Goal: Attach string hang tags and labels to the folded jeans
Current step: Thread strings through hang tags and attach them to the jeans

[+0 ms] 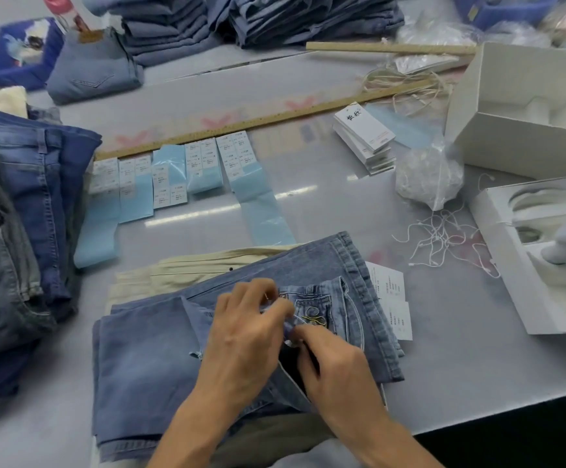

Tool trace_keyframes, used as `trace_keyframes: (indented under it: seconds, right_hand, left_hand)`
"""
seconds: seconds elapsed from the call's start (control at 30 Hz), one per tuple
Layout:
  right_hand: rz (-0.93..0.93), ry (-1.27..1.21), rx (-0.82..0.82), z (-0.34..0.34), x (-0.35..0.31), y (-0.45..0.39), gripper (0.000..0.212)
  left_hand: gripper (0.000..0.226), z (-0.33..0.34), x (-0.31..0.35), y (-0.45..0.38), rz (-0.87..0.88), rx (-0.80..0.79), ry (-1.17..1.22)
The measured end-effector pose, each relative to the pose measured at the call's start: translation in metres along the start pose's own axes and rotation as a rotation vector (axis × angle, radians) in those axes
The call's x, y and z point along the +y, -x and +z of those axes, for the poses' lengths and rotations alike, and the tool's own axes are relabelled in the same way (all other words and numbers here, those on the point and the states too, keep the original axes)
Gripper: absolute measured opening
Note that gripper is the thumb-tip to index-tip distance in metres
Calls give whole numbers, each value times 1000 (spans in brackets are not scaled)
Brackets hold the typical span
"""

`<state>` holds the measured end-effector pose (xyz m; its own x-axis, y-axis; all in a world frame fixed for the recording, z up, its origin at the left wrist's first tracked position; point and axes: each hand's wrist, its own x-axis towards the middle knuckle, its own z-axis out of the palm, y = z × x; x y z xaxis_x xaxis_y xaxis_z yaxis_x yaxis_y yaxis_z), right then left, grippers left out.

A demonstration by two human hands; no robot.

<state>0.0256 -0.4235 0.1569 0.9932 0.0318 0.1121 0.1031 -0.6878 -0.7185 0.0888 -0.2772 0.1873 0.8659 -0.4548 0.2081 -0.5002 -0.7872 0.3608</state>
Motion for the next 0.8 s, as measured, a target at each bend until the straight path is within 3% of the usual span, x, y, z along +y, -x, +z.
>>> trace_keyframes:
  seconds: [0.13, 0.27, 0.4, 0.5, 0.6, 0.67, 0.7, 0.8]
  right_hand:
    - [110, -89, -12, 0, 2, 0, 31]
    - [132, -121, 6, -3, 4, 2, 20]
    - [145, -172, -27, -6, 5, 1, 14]
    - [135, -187, -11, -6, 2, 3, 12]
    - [80, -201, -8, -4, -2, 7, 12]
    - [14, -208, 0, -2, -3, 10, 14]
    - [-22, -210, 6, 0, -3, 11, 16]
    - [-139, -164, 34, 4, -1, 18, 15]
  left_hand:
    - [16, -6, -3, 21, 156, -114, -34]
    - [11, -15, -4, 35, 152, -111, -99]
    - [21, -15, 10, 50, 104, -62, -143]
    - [41, -15, 23, 56, -58, -124, -205]
    - [64, -15, 32, 53, -420, -391, -89]
    - [81, -10, 32, 52, -589, -476, -19]
    - [78, -9, 30, 53, -665, -446, 119]
    - [35, -7, 22, 54, -836, -279, 652]
